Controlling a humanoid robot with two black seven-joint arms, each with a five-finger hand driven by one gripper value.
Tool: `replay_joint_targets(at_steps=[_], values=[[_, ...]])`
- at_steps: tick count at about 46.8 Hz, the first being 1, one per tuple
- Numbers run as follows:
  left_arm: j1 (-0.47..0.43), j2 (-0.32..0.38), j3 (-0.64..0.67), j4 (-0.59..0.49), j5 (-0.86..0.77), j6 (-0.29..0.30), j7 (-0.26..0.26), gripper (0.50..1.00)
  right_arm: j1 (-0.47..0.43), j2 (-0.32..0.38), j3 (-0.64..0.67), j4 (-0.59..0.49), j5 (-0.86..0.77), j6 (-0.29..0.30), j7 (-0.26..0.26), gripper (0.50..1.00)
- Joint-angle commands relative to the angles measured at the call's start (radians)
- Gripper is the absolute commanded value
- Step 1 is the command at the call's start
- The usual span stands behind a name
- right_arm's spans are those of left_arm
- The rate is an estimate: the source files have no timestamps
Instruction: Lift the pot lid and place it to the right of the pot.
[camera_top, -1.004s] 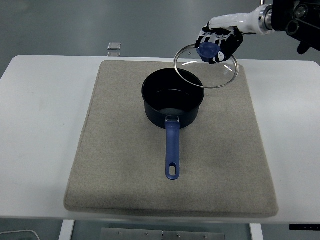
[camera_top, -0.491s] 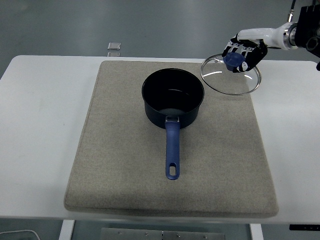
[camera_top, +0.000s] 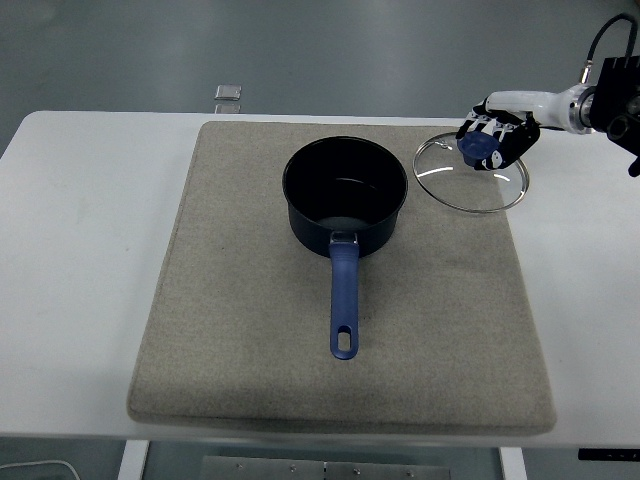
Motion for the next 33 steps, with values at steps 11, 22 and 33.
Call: replay_joint_targets(at_steps=[11, 22, 33], values=[[0.0, 0.0, 0.0, -0.002, 0.0, 0.0, 0.0, 1.0, -0.055, 0.015, 0.001, -0.005, 0.001, -0.075, -0.002, 0.5], [0.0, 0.0, 0.0, 0.0, 0.0, 0.0, 0.0, 1.0, -0.072, 0.034, 0.001, -0.005, 0.003, -0.094, -0.002, 0.504], [0.0, 0.0, 0.0, 0.0, 0.0, 0.0, 0.0, 1.0, -0.075, 0.04, 0.001, -0.003, 0.008, -0.106, 0.0, 0.782]])
